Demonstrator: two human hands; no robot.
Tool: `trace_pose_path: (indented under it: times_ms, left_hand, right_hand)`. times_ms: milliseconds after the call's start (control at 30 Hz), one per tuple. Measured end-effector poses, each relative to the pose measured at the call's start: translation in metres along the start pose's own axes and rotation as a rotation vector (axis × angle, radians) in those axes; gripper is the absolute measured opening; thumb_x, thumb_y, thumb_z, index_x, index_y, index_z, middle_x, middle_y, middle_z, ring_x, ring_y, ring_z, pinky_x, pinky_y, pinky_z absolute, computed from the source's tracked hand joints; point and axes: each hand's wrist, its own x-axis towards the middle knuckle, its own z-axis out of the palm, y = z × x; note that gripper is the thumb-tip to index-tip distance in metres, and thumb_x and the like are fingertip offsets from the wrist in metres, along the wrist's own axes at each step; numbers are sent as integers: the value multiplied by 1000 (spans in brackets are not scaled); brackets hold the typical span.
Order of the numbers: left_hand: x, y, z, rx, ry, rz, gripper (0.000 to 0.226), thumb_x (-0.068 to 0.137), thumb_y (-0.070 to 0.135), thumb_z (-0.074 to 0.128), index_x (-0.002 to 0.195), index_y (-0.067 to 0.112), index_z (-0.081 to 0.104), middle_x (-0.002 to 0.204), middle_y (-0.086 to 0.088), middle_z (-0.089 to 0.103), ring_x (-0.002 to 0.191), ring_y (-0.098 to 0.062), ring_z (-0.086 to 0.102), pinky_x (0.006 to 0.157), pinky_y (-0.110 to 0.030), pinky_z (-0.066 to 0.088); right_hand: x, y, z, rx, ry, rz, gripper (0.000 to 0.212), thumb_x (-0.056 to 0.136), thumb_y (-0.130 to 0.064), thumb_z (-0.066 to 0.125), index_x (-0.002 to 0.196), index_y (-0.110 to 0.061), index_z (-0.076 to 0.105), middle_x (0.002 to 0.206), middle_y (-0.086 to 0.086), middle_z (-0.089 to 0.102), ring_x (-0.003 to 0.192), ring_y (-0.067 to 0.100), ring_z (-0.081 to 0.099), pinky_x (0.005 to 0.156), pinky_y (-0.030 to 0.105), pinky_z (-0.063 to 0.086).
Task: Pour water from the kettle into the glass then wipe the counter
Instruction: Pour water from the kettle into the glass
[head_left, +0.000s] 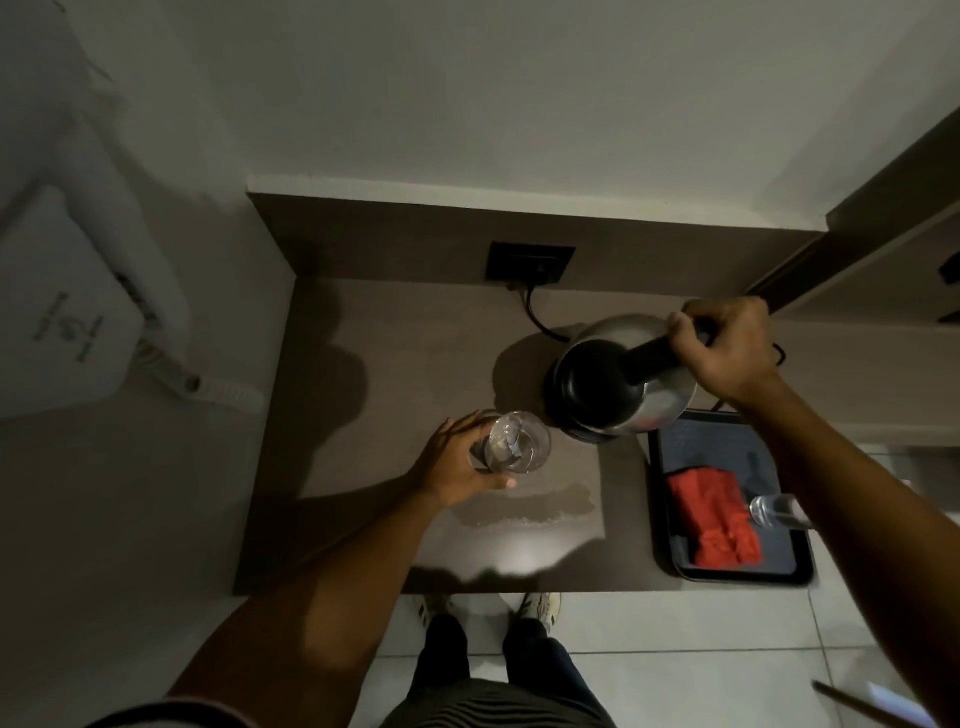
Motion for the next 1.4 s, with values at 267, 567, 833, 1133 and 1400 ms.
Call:
trace_pose_path:
  times_ms: [267, 567, 833, 1133, 1400]
  left_hand:
    - [1, 0, -3, 21, -26, 14, 93, 56, 65, 83, 138, 34, 52, 144, 11, 56, 129, -13, 49, 113, -47, 38]
    - [3, 2, -7, -3, -63, 30, 92, 59, 56, 89, 139, 27, 54, 142, 5, 58, 127, -22, 57, 107, -52, 45]
    - [3, 4, -10, 16, -75, 21, 93, 58, 58, 89, 138, 28, 55, 142, 7, 57, 129, -22, 54, 107, -47, 45]
    - [3, 2, -9, 18, -73, 44, 90, 58, 56, 89, 137, 28, 56, 140, 9, 58, 127, -21, 55, 106, -48, 45]
    - [3, 2, -9, 28, -86, 25, 92, 58, 57, 89, 139, 30, 53, 141, 11, 57, 128, -23, 53, 106, -48, 45]
  right_hand:
    - [3, -29, 4, -254, -46, -180, 46, 86, -36, 46, 51, -7, 56, 45, 8, 51, 38, 26, 46, 43, 30, 41]
    - [2, -40, 10, -406, -63, -333, 44, 84, -37, 44, 48, -12, 50, 44, 2, 42, 42, 18, 36, 53, 34, 38]
    - [-1, -50, 7, -530, -27, -375, 43, 85, -41, 43, 50, -18, 44, 49, -4, 35, 39, 21, 41, 58, 32, 39]
    - [-1, -54, 1, -602, -69, -366, 48, 87, -46, 39, 49, -18, 46, 45, 0, 46, 39, 23, 44, 60, 30, 32]
    - [2, -61, -3, -612, -55, -371, 48, 89, -47, 37, 49, -21, 42, 43, -2, 41, 37, 22, 41, 61, 28, 28]
